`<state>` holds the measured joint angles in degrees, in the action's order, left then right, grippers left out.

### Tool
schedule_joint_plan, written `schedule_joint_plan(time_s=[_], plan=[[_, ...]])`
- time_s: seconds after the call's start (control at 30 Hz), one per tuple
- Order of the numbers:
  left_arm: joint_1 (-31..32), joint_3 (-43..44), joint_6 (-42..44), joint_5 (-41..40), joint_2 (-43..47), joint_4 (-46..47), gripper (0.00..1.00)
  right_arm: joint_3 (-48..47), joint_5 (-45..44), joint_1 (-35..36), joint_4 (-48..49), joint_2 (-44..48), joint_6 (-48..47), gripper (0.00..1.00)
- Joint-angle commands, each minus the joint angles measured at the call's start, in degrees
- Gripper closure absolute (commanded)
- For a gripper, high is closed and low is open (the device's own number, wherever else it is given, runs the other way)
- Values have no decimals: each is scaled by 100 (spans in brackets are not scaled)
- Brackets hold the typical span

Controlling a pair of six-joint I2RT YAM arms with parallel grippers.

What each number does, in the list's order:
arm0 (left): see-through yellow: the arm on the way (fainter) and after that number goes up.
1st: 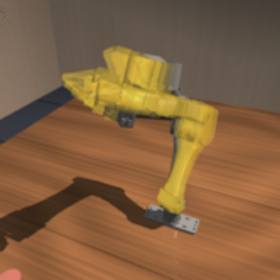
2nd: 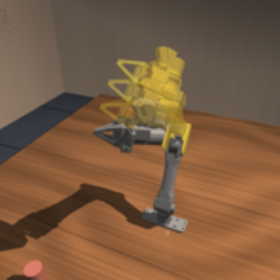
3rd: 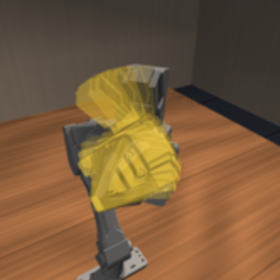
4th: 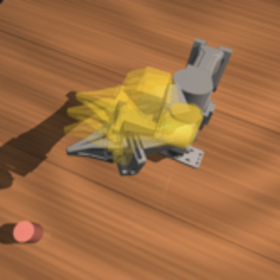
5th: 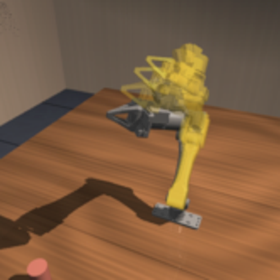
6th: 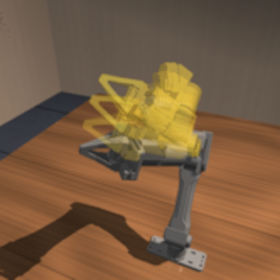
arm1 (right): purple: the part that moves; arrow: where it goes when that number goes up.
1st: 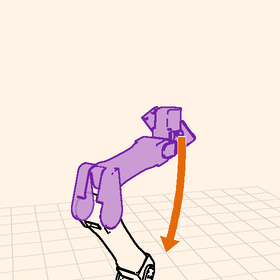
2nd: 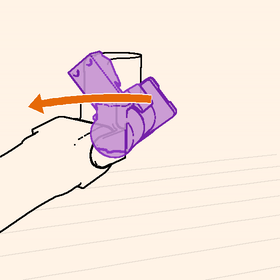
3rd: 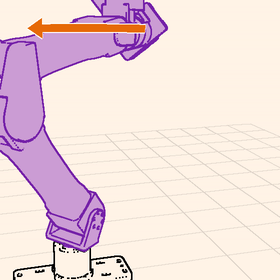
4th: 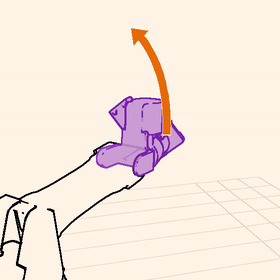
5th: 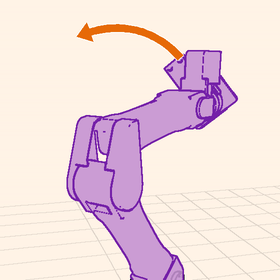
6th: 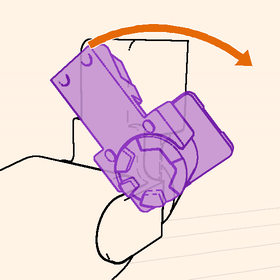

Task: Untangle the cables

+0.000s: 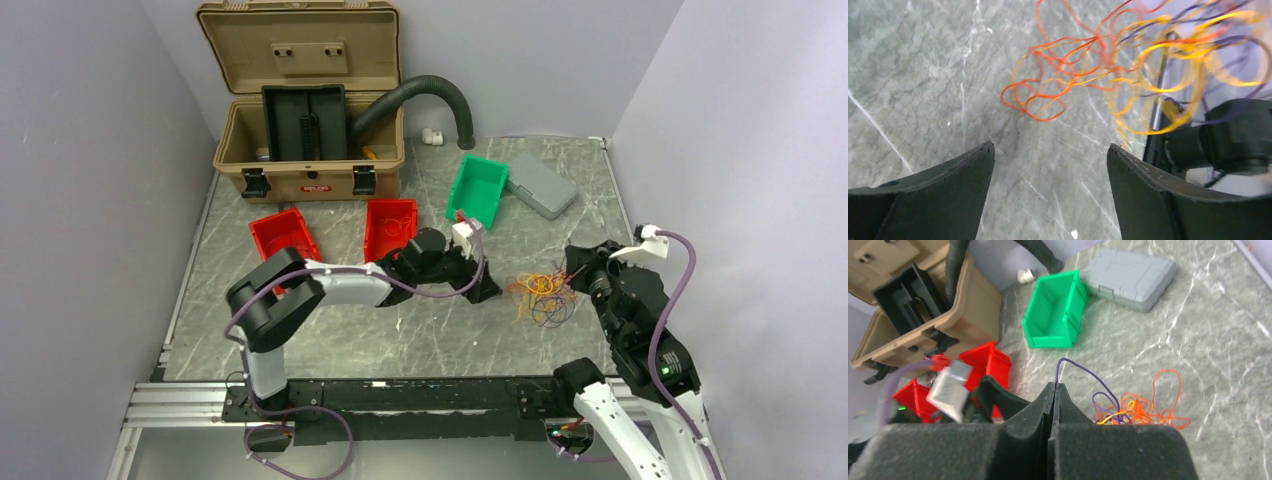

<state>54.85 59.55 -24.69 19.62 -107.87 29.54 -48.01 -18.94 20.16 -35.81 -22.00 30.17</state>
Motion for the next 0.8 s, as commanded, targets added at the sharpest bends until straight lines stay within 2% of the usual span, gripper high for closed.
schedule_joint_plan(time_s=[0.0,0.13,0.23,0.37,0.47,0.63,0.7,0.77], plan=[[17,-468,81,161,951,1021,14,-126,286,-15,-362,-268,413,100],[23,-899,-669,269,1482,1644,12,151,470,-11,-340,-228,681,100],[132,-964,-1247,297,1503,2013,10,385,616,-12,-241,-141,837,100],[307,-537,-1245,237,1193,1630,8,526,767,-10,-224,-129,1043,100],[345,-42,-1171,237,827,964,11,463,791,-13,-249,-129,1093,100],[468,362,-1112,151,271,566,13,301,775,-12,-314,-166,1083,100],[550,575,-1093,249,6,448,19,260,802,-13,-337,-187,1108,100],[634,723,-1117,301,-223,363,32,224,795,-13,-350,-175,1134,100]])
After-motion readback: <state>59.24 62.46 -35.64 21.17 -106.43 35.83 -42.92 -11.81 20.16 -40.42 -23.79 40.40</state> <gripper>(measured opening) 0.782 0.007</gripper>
